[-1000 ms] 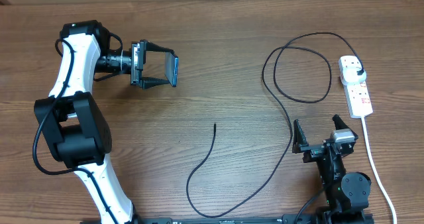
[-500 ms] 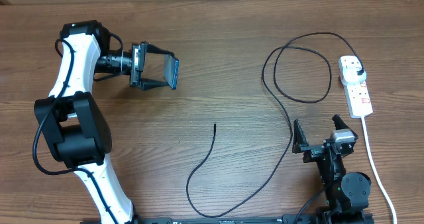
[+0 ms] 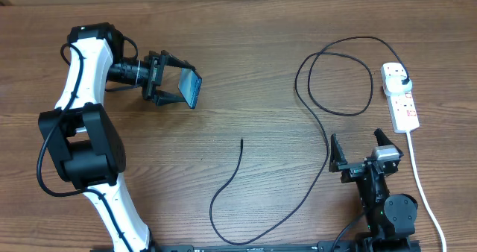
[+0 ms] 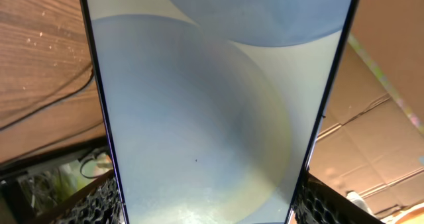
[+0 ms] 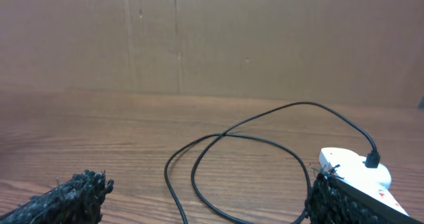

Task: Plug charger to phone and switch on socket
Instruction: 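Move the phone toward center and bring the right gripper toward it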

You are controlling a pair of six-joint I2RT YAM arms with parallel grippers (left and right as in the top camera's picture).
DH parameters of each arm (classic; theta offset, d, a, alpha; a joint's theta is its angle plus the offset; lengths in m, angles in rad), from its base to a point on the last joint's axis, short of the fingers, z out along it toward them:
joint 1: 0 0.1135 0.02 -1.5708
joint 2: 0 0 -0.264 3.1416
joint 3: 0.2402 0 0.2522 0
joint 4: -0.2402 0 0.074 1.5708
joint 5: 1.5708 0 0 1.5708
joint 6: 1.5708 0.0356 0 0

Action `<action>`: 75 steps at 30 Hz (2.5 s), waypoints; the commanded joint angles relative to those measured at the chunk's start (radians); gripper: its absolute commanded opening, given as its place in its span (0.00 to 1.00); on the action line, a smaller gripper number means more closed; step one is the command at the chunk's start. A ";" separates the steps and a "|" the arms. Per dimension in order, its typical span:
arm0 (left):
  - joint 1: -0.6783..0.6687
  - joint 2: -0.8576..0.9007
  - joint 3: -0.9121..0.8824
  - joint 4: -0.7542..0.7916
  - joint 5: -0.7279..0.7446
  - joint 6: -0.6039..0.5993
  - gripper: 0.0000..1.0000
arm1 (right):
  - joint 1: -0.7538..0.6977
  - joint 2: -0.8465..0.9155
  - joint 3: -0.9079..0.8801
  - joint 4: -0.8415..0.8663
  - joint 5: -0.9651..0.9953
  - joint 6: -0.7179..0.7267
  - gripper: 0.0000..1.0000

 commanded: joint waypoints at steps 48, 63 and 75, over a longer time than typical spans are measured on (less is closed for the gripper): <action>-0.142 -0.049 0.031 0.195 -0.181 -0.214 0.04 | 0.004 1.045 1.022 -0.507 -0.511 0.455 1.00; -0.223 -0.049 0.031 0.274 -0.261 -0.338 0.04 | 0.004 1.240 1.022 -0.489 -0.675 0.725 1.00; -0.295 -0.049 0.031 0.323 -0.268 -0.446 0.04 | 0.007 1.305 1.020 -0.555 -0.676 0.736 1.00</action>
